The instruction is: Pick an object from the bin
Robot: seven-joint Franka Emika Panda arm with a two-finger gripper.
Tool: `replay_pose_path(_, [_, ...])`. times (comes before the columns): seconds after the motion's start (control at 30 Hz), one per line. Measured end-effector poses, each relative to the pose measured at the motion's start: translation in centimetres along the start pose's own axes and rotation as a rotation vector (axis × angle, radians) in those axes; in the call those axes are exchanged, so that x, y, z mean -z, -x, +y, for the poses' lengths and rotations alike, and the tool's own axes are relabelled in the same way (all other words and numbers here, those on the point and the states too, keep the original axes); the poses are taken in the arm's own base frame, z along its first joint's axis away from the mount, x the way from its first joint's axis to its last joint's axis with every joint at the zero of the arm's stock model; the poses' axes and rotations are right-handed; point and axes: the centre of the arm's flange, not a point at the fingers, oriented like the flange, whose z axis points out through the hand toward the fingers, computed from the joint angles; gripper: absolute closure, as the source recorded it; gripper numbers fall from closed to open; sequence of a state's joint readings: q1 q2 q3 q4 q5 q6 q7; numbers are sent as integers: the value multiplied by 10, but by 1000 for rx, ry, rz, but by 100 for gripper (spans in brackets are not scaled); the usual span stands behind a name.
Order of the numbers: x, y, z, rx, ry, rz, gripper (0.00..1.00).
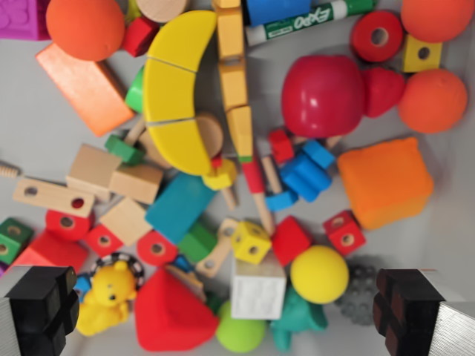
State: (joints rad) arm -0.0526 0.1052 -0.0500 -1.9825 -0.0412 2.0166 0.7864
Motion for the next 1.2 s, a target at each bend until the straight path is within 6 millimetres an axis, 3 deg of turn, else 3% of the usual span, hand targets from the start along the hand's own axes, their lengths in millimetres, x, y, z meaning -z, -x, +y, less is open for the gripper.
replay_pose_path(0.77, [-4, 3, -1, 11, 3, -3, 0])
replay_pose_path(1.2, [-15, 17, -4, 59, 0, -1, 0])
